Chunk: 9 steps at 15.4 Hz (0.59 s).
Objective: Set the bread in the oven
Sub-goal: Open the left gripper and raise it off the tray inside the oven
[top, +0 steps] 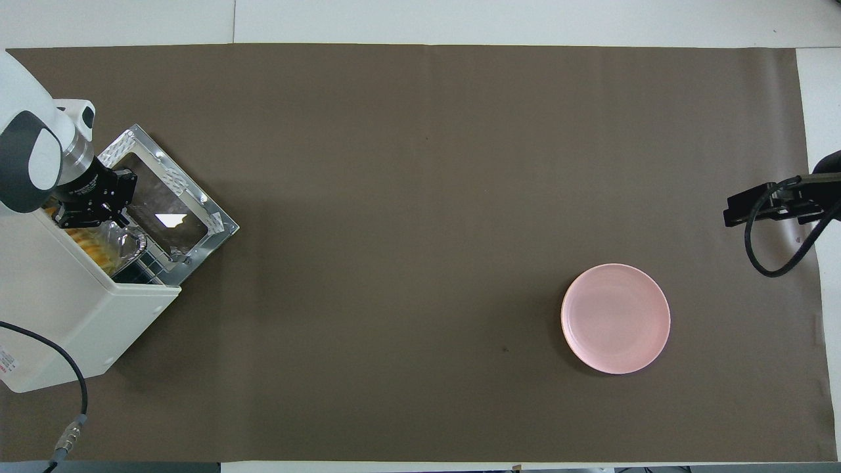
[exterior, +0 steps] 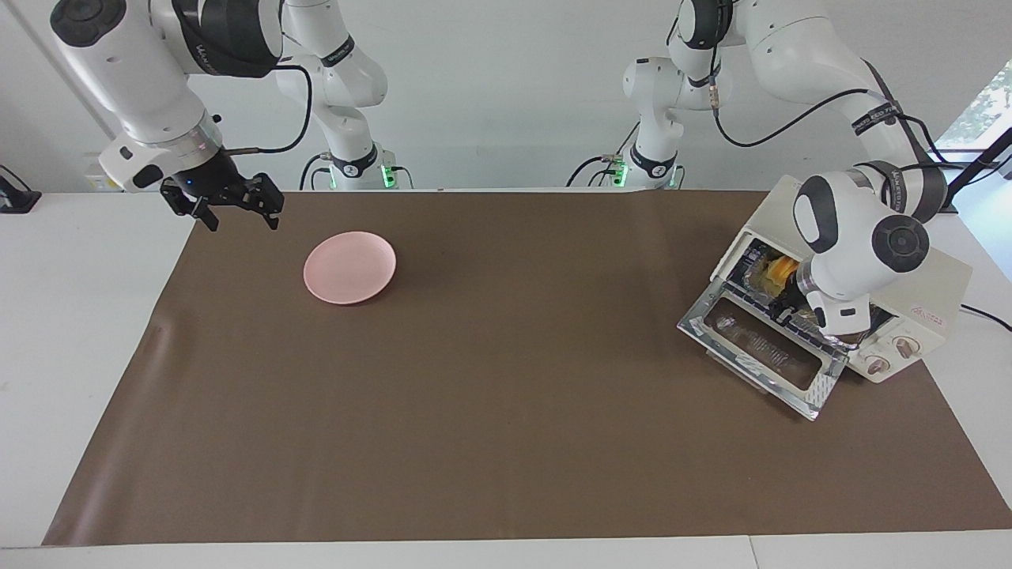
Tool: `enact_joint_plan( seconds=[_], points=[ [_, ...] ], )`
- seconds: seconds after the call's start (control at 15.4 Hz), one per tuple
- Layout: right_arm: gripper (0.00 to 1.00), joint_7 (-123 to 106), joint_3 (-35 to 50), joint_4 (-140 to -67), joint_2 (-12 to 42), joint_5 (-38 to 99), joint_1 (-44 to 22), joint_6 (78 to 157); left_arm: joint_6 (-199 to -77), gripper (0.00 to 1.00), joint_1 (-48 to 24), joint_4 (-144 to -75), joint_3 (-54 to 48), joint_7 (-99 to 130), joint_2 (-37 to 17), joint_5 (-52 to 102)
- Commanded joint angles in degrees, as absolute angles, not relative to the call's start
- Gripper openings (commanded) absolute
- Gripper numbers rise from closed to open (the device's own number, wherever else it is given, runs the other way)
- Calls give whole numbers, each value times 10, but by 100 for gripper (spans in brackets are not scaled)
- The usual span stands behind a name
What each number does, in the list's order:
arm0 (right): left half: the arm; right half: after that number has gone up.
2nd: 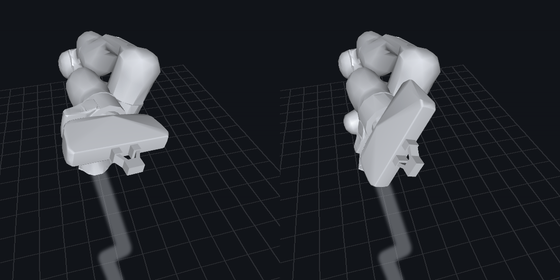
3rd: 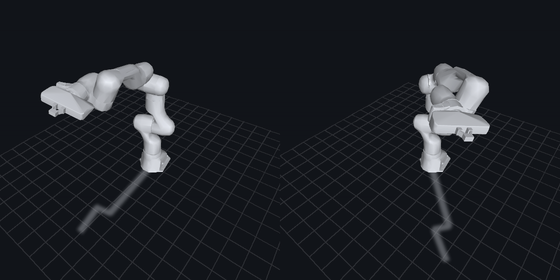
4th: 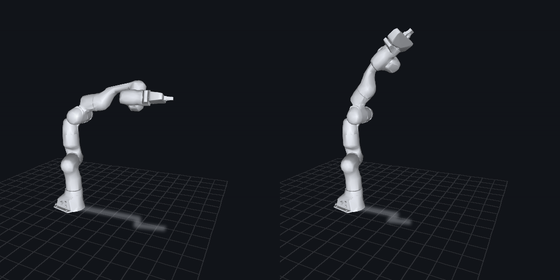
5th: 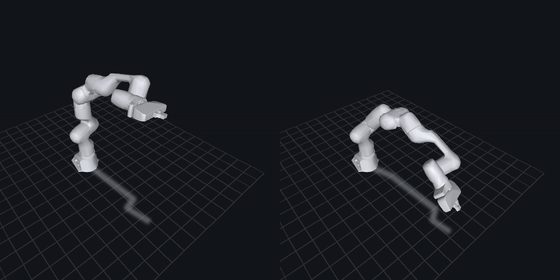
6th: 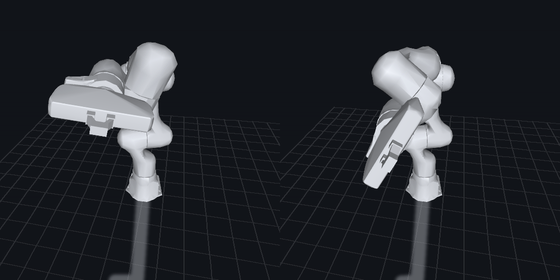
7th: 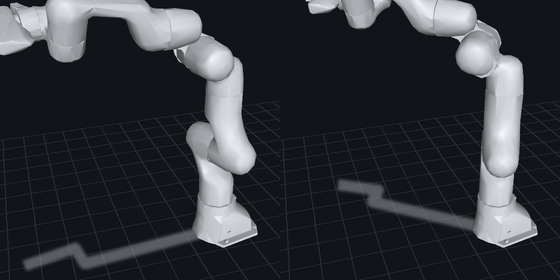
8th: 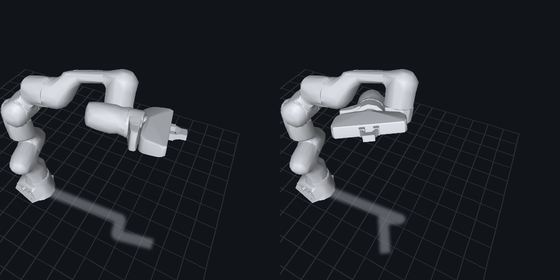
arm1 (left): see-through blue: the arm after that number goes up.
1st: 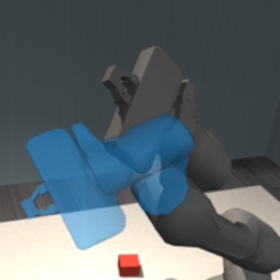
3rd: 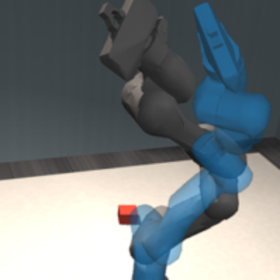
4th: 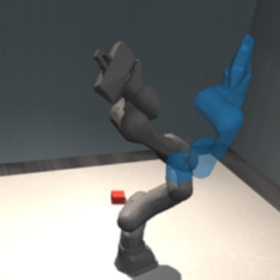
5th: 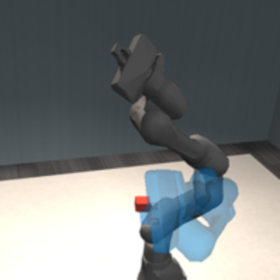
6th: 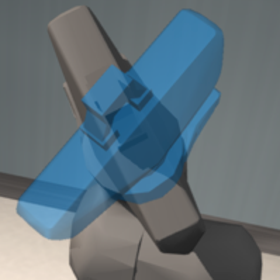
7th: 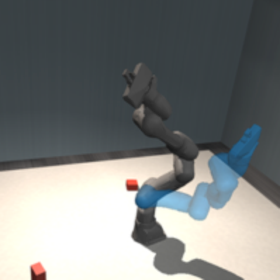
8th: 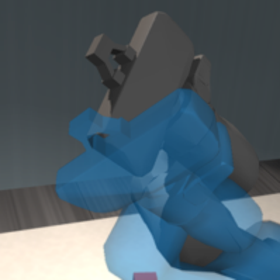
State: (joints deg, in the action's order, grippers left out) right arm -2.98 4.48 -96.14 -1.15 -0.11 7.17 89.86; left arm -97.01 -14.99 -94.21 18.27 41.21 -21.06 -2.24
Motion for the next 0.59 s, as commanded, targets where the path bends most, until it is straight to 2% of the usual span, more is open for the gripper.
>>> enact_joint_plan(
  seconds=[0.0, 0.07, 0.13, 0.52],
  points=[
    [100, -41, 48, -971, -23, -11, 76, 897, -989, 47, -157, -972, 185, 403, -185, -40],
    [100, -41, 48, -971, -23, -11, 76, 897, -994, 93, -158, -970, 186, 403, -185, -42],
    [100, -41, 48, -971, -23, -11, 76, 897, -998, 100, -159, -969, 185, 403, -185, -57],
    [100, -41, 48, -971, -23, -11, 76, 897, -1005, 100, -184, -941, 185, 395, -195, -83]
  ],
)
